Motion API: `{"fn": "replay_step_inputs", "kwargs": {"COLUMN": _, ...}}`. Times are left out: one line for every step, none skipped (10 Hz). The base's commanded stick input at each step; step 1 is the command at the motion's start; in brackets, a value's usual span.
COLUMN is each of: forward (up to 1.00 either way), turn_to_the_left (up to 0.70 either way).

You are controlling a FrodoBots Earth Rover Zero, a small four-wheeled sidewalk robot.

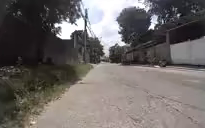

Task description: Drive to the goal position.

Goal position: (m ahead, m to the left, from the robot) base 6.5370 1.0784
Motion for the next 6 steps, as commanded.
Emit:
{"fn": "replay_step_inputs", "kwargs": {"forward": 1.0, "turn_to_the_left": 0.0}}
{"fn": "replay_step_inputs", "kwargs": {"forward": 1.0, "turn_to_the_left": 0.0}}
{"fn": "replay_step_inputs", "kwargs": {"forward": 1.0, "turn_to_the_left": 0.0}}
{"fn": "replay_step_inputs", "kwargs": {"forward": 1.0, "turn_to_the_left": 0.0}}
{"fn": "replay_step_inputs", "kwargs": {"forward": 1.0, "turn_to_the_left": 0.0}}
{"fn": "replay_step_inputs", "kwargs": {"forward": 1.0, "turn_to_the_left": 0.0}}
